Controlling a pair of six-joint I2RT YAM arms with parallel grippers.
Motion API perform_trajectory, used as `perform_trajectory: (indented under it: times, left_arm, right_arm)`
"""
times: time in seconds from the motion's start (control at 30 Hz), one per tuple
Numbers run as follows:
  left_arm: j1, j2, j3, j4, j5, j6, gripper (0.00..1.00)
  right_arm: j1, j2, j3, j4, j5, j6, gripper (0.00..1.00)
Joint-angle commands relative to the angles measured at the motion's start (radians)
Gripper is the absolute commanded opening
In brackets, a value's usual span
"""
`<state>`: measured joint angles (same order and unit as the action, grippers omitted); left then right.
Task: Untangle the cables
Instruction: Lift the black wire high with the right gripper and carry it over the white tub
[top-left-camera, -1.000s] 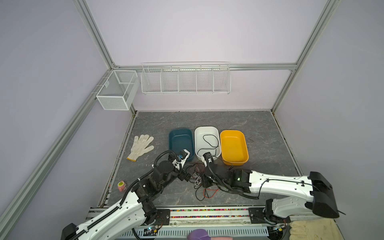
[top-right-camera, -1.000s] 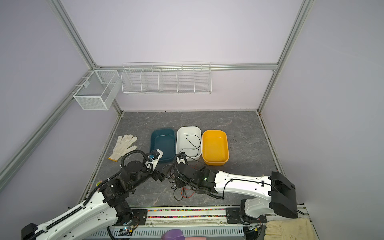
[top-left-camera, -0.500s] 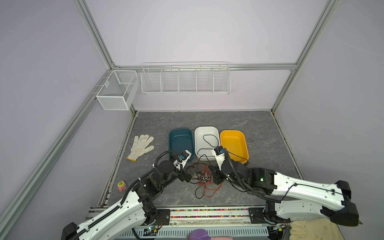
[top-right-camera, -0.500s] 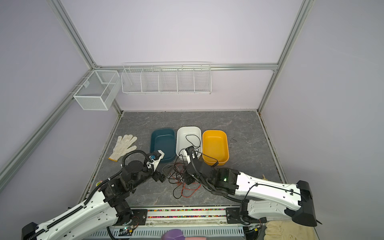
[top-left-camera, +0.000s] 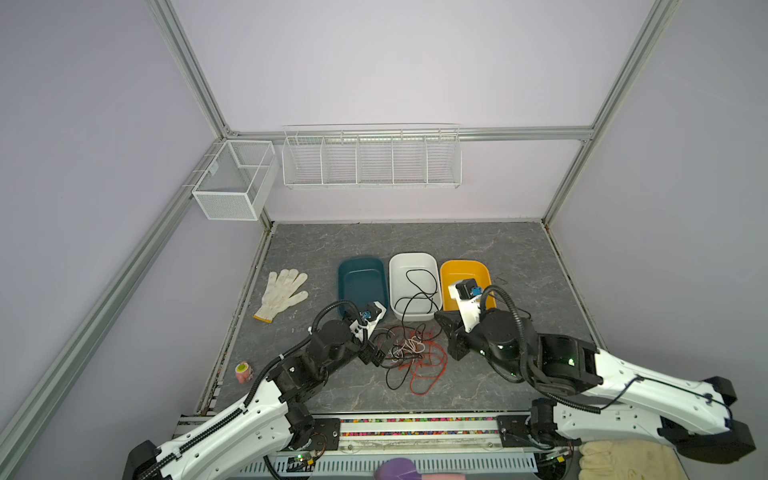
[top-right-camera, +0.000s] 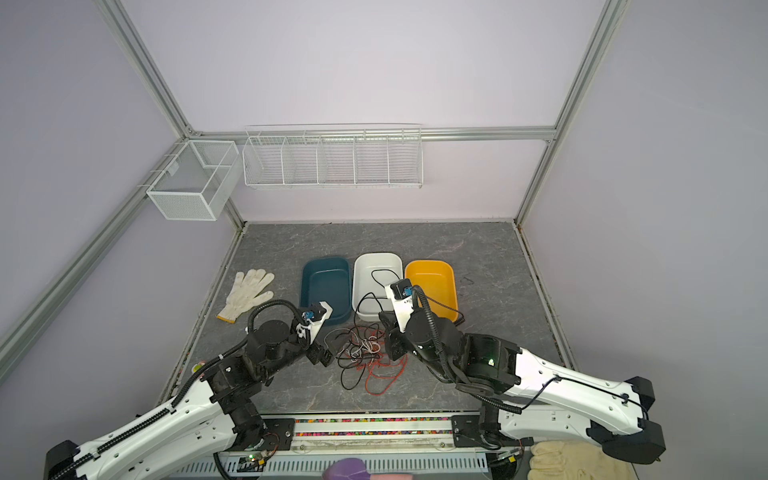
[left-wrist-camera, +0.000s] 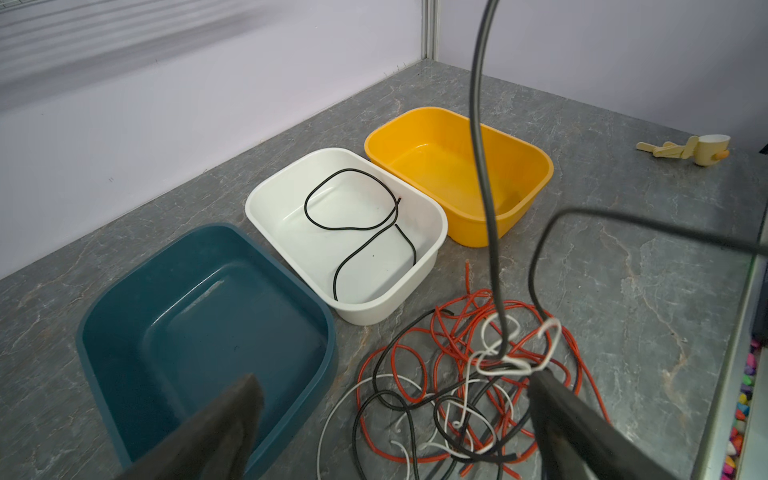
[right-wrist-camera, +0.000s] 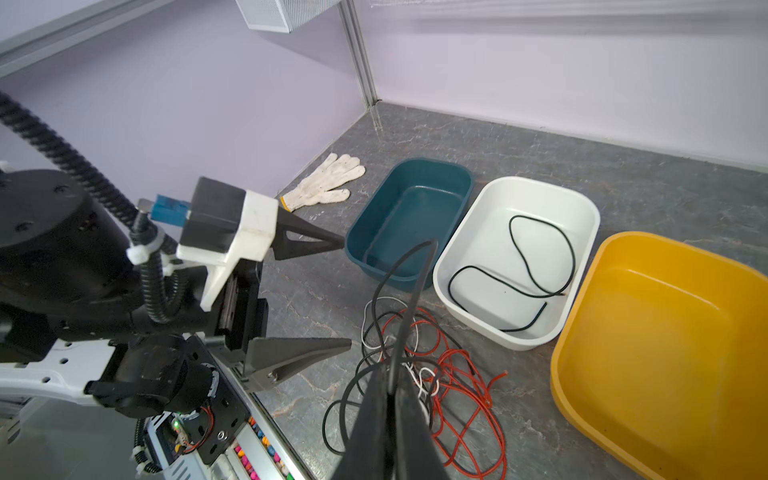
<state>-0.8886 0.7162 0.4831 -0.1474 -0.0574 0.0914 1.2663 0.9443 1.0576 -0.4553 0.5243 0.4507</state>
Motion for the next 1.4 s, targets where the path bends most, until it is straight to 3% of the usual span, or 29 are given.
perform_trajectory:
  times: [0.0, 0.33, 0.5, 1.03, 1.37]
  left_arm:
    - [-0.007, 0.003, -0.009, 0.006, 0.024, 0.029, 0.99]
    - [-0.009, 0.025, -0.006, 0.002, 0.033, 0.032, 0.99]
    - [-0.012, 0.03, -0.006, -0.001, 0.029, 0.034, 0.99]
    - [-0.023, 0.032, -0.012, -0.006, 0.024, 0.051, 0.99]
    - [-0.041, 0.03, -0.031, -0.014, 0.092, 0.088, 0.99]
  right_arm:
    - [-0.015, -0.032, 0.019, -0.006, 0.06, -0.048, 0.07]
    - [-0.036, -0.034, 0.099, 0.002, 0.055, -0.133, 0.07]
    - [-0.099, -0.016, 0.119, 0.014, 0.05, -0.176, 0.07]
    - [-0.404, 0.237, 0.213, 0.046, -0.35, -0.152, 0.07]
    - [-0.546, 0.385, 0.227, 0.12, -0.56, -0.044, 0.07]
